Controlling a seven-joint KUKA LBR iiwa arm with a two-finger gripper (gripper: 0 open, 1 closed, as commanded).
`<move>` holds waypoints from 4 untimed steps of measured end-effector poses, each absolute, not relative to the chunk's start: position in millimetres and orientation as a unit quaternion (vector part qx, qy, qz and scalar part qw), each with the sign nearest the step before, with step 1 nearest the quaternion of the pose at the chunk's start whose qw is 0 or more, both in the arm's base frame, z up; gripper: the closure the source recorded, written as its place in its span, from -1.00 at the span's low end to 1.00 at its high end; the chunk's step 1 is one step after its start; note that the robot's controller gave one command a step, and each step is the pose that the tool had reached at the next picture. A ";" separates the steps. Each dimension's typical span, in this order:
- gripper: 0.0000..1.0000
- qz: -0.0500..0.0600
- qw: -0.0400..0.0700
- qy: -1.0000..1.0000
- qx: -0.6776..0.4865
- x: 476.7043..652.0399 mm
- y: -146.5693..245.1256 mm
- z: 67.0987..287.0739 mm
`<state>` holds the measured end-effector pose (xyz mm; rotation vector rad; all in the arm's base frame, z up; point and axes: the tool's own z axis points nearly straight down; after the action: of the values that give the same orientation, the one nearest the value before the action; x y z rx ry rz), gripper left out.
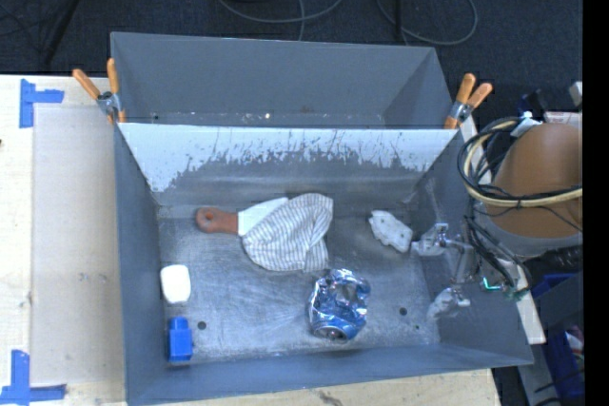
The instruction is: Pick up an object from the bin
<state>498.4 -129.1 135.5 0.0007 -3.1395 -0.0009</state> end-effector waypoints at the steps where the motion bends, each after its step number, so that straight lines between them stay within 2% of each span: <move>1: -1.00 0.000 0.000 -1.000 0.000 534.3 -142.9 129.3; 2: 1.00 0.000 -0.001 -1.000 -0.013 576.2 -136.5 120.9; 3: 1.00 0.000 -0.001 -1.000 -0.013 576.2 -136.5 120.9; 4: 1.00 -0.001 0.004 -1.000 -0.005 573.7 -130.8 156.0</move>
Offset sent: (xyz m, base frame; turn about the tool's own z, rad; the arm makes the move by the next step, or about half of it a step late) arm 0.0770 -0.0085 -0.0141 0.0297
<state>573.7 -130.8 156.0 -0.0151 -3.1329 -0.0038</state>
